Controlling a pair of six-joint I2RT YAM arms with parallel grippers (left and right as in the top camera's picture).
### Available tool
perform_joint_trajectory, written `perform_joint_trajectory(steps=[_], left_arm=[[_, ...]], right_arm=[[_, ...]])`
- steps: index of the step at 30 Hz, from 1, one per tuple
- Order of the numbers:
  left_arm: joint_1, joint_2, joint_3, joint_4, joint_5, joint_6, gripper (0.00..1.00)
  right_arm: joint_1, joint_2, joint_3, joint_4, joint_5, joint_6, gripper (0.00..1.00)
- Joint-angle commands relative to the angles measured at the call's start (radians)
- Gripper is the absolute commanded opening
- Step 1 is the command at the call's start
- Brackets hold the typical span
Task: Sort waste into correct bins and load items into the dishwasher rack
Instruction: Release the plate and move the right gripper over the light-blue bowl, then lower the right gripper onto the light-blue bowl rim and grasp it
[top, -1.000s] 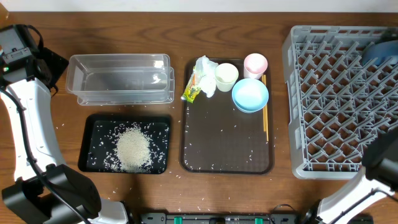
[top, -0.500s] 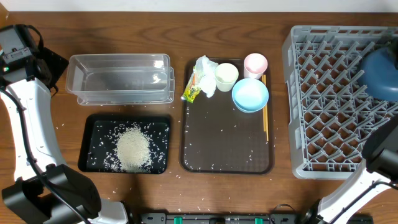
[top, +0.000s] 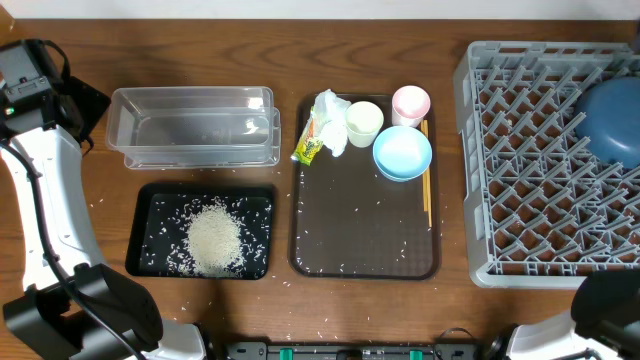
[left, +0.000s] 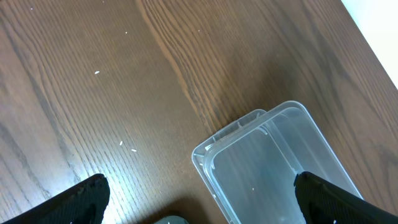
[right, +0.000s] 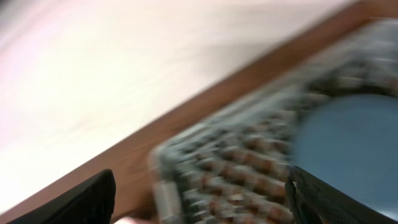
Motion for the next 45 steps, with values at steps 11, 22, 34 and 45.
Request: perform_joint_trajectory(steps=[11,22,34,45], left_arm=[[0.001,-0.013,0.0,-0.003,-0.005,-0.005,0.98],[0.001,-0.013,0.0,-0.003,-0.005,-0.005,0.98],[0.001,-0.013,0.0,-0.003,-0.005,-0.005,0.98],[0.001,-0.013,0.0,-0.003,-0.005,-0.005,0.98]], right_arm=[[0.483,0.095,0.001,-0.182,0.073,-0.161,0.83],[0.872,0.306,0.001,-0.37,0.36,-0.161,0.67],[1.006,0.464,0.001,-0.494,0.515,-0.16,0.54],[0.99,0.493,-0.004,-0.496,0.515,-0.161,0.46]])
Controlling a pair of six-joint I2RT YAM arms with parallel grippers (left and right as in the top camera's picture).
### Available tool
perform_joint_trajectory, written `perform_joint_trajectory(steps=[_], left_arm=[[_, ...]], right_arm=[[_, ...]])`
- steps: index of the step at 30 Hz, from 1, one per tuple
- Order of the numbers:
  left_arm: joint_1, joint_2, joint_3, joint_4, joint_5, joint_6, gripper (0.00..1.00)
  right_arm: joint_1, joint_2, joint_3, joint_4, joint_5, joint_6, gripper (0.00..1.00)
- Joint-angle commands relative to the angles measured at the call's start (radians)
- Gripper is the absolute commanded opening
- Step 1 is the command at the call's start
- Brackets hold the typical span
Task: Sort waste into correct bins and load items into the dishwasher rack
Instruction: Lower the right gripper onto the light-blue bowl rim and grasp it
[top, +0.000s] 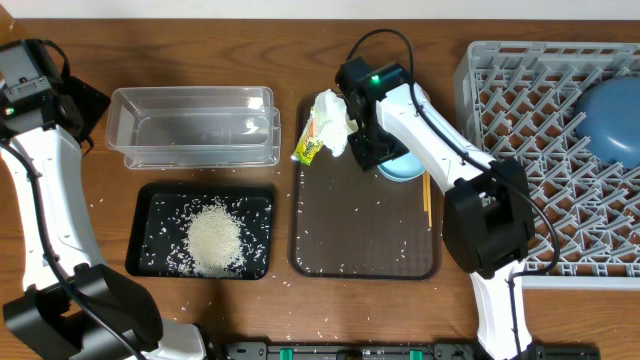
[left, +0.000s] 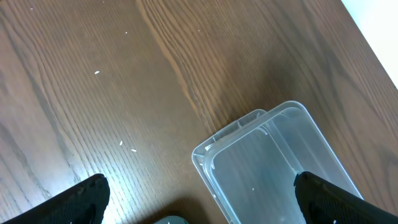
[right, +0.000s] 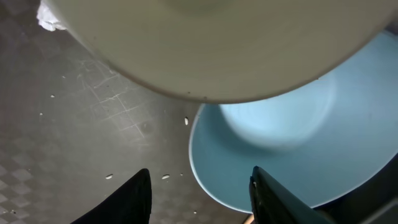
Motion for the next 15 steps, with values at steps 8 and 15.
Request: perform_joint_trajectory(steps=[8,15], left_arm=[[0.001,-0.013,0.0,-0.003,-0.005,-0.005,0.98],[0.001,-0.013,0.0,-0.003,-0.005,-0.005,0.98]], right_arm=[[-0.009,0.004,-0.079,0.064,0.022,0.057,0.45],[-0.008,0.004,-0.101,0.098,0.021,0.085,0.38]])
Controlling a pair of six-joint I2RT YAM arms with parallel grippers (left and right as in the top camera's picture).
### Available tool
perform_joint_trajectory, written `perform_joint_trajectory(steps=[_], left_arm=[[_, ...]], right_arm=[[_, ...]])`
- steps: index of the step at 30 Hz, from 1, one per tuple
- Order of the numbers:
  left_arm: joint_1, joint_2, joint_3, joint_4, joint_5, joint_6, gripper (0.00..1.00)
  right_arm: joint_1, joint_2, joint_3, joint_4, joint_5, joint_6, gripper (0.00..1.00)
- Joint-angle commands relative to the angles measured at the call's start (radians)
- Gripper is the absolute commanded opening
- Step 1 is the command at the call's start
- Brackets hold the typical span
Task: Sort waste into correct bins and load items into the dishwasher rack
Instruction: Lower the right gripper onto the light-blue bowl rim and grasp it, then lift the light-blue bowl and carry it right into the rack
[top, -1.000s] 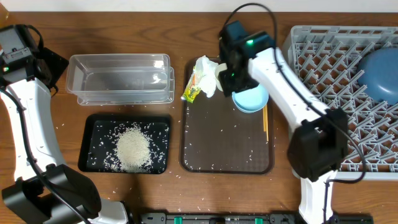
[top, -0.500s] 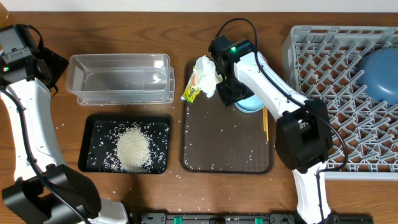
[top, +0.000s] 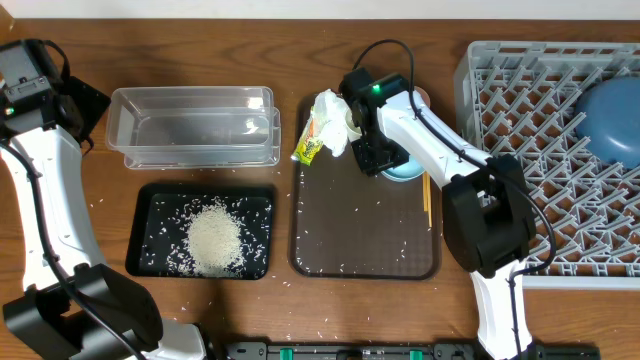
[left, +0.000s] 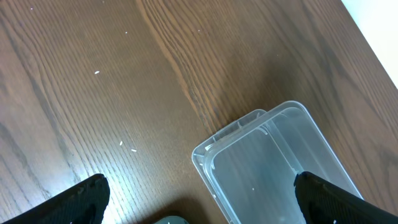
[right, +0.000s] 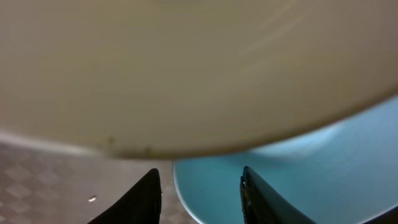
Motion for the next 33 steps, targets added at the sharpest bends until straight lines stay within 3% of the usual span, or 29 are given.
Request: perform_joint_trajectory(steps=[1,8,12,22,28,33], left_arm=[[0.001,-0.013,0.0,-0.003,-0.005,-0.005,0.98],[0.001,-0.013,0.0,-0.003,-0.005,-0.005,0.98],[0.001,-0.013,0.0,-0.003,-0.005,-0.005,0.98],[0.001,-0.013,0.0,-0.003,-0.005,-0.005,0.98],[0.001,-0.013,0.0,-0.003,-0.005,-0.005,0.98],[0.001,-0.013,0.0,-0.003,-0.005,-0.005,0.98]], right_arm=[[-0.002,0.004,-0.002,0.018,0.012,0.03,0.37],[-0.002,0.002,-0.001,0.013,0.012,0.031,0.1],[-0.002,0.002,-0.001,0.012,0.011,0.044,0.01],[-0.004,-0.082,0.028,-0.029,-0.05,0.044,0.01],[-0.027,-0.233,0.029,-0.037,-0.049,0.029,0.01],[-0.13,-0.39,0.03,-0.036,-0.121,-0.007,0.01]])
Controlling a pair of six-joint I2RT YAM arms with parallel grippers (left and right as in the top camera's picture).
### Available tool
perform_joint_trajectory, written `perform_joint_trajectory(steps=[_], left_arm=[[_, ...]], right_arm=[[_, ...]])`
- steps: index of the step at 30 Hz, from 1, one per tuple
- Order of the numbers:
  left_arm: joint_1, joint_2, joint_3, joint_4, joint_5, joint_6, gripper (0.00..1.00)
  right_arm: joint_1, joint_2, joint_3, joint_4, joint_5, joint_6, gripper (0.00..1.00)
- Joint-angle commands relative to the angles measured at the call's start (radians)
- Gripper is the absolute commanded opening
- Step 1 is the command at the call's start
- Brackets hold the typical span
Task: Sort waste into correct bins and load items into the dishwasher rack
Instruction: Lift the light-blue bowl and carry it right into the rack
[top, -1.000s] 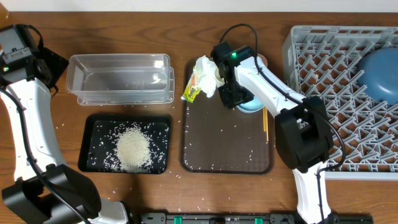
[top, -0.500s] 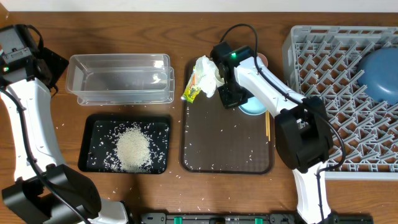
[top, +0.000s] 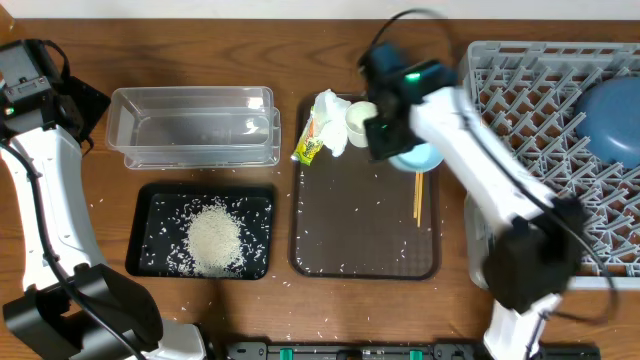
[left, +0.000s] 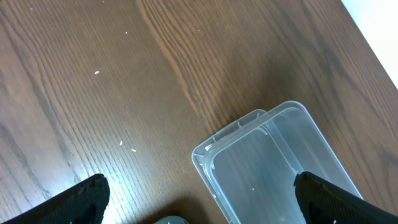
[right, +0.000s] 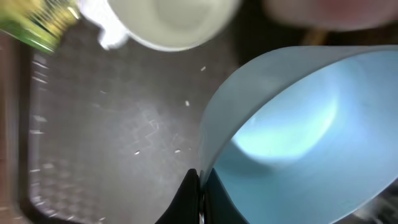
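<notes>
My right gripper (top: 386, 136) (right: 200, 178) is shut on the rim of the light blue bowl (top: 420, 157) (right: 298, 149), holding it tilted over the back right of the brown tray (top: 360, 250). A cream cup (top: 360, 118) (right: 174, 22) stands just left of it. Behind it lies a pinkish blur, the pink cup (right: 323, 12), which the arm hides in the overhead view. White tissue (top: 328, 112) and a green-yellow wrapper (top: 310, 145) (right: 37, 22) lie at the tray's back left. A chopstick (top: 417, 200) lies on the tray's right side. My left gripper (left: 199, 208) hangs open, holding nothing, over the table at the far left.
The grey dishwasher rack (top: 520, 150) fills the right side, with a dark blue bowl (top: 610, 120) in its back right. A clear plastic bin (top: 195, 125) (left: 273, 168) stands at the back left. A black tray (top: 150, 200) of rice sits in front of it. Loose grains dot the table.
My right gripper, then open at the light blue bowl's rim, is now shut on it, and the bowl is tilted up off the tray. The chopstick lies slightly further left. The left arm is unchanged.
At first my right arm was off by the rack, out of the overhead view, and the bowl sat flat on the tray. Then the open gripper was over the tray beside the cream cup, then closer at the bowl's rim. Now it holds the bowl raised.
</notes>
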Motion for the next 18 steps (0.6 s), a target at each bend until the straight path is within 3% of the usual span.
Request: perform_joint_trajectory(steps=[1,9,13,18], left_arm=[[0.001,-0.013,0.0,-0.003,-0.005,-0.005,0.98],[0.001,-0.013,0.0,-0.003,-0.005,-0.005,0.98],[0.001,-0.013,0.0,-0.003,-0.005,-0.005,0.98],[0.001,-0.013,0.0,-0.003,-0.005,-0.005,0.98]], right_arm=[[-0.099,-0.13,0.027,-0.001,-0.075,-0.046,0.01],[-0.456,-0.3,0.027,-0.013,-0.24,-0.149,0.01],[-0.664,-0.298,0.024,-0.036,-0.248,-0.156,0.01],[-0.896,-0.263,0.0,-0.031,-0.41,-0.2,0.01]])
